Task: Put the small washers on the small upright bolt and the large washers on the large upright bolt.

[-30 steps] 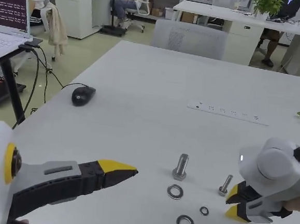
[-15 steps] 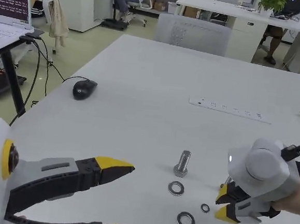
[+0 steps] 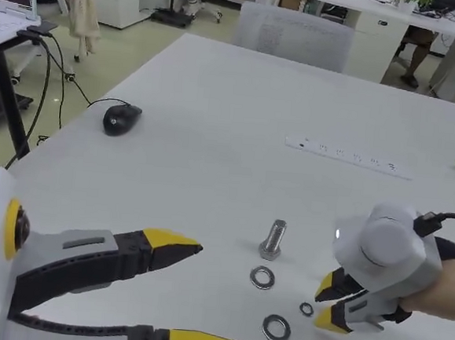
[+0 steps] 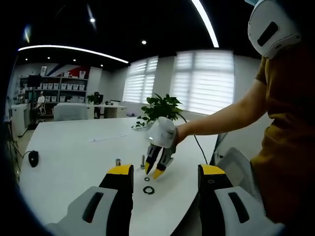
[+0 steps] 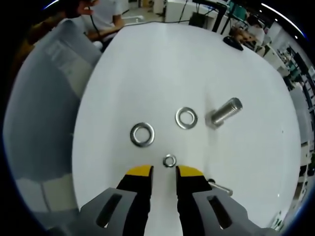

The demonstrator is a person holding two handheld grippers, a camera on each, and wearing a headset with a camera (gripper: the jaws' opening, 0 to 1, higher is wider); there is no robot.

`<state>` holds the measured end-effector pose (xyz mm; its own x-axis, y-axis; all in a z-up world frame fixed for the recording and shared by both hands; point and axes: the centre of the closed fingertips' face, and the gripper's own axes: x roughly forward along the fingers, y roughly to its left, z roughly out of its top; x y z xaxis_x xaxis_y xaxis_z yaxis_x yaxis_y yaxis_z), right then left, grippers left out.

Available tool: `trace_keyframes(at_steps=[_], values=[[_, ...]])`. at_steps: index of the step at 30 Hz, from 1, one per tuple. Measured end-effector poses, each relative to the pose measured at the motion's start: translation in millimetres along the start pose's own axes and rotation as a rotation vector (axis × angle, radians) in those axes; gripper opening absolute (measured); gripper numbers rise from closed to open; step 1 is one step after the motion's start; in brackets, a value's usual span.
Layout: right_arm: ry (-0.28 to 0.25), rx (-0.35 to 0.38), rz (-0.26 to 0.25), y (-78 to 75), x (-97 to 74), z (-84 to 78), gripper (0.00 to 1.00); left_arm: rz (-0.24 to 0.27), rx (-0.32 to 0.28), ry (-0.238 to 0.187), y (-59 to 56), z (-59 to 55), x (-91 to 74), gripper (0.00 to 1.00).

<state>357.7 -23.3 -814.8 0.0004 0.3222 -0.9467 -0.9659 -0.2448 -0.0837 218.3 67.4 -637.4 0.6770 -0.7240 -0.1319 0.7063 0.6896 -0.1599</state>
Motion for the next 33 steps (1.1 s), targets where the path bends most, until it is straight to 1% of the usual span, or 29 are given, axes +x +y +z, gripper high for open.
trace_keyframes(at_steps=[5,13,15,16,17,19,23,26,30,33], values=[[0.009,-0.002,0.014,-4.7,4.1,0.8,0.19,0.003,-0.006,-0.003,1.8,-0.1,0.0,0.52],[0.034,-0.009,0.050,-5.7,12.6,-0.1,0.20,0.014,-0.020,-0.003,5.3,-3.3,0.6,0.52],[0.039,-0.014,0.052,-6.1,14.1,-1.2,0.20,0.017,-0.021,0.002,6.5,-4.6,0.8,0.52],[0.036,-0.016,0.062,-5.3,13.6,-0.8,0.20,0.017,-0.022,0.004,7.1,-5.1,1.1,0.52],[0.035,-0.015,0.059,-6.4,13.7,-1.1,0.20,0.017,-0.023,0.003,7.3,-5.0,1.2,0.52],[0.040,-0.001,0.081,-5.2,13.5,-2.2,0.19,0.018,-0.023,0.002,7.8,-4.6,1.8,0.52],[0.049,-0.018,0.085,-5.1,13.5,-2.1,0.19,0.020,-0.027,-0.004,8.2,-4.4,3.7,0.52],[0.048,-0.007,0.081,-6.5,13.8,-1.6,0.18,0.019,-0.026,0.003,7.3,-6.2,5.3,0.52],[0.055,-0.019,0.077,-5.4,13.8,-1.3,0.17,0.019,-0.029,-0.002,6.8,-5.3,5.8,0.52],[0.060,-0.030,0.073,-5.9,14.1,-1.5,0.14,0.021,-0.028,0.001,7.0,-6.0,5.8,0.52]])
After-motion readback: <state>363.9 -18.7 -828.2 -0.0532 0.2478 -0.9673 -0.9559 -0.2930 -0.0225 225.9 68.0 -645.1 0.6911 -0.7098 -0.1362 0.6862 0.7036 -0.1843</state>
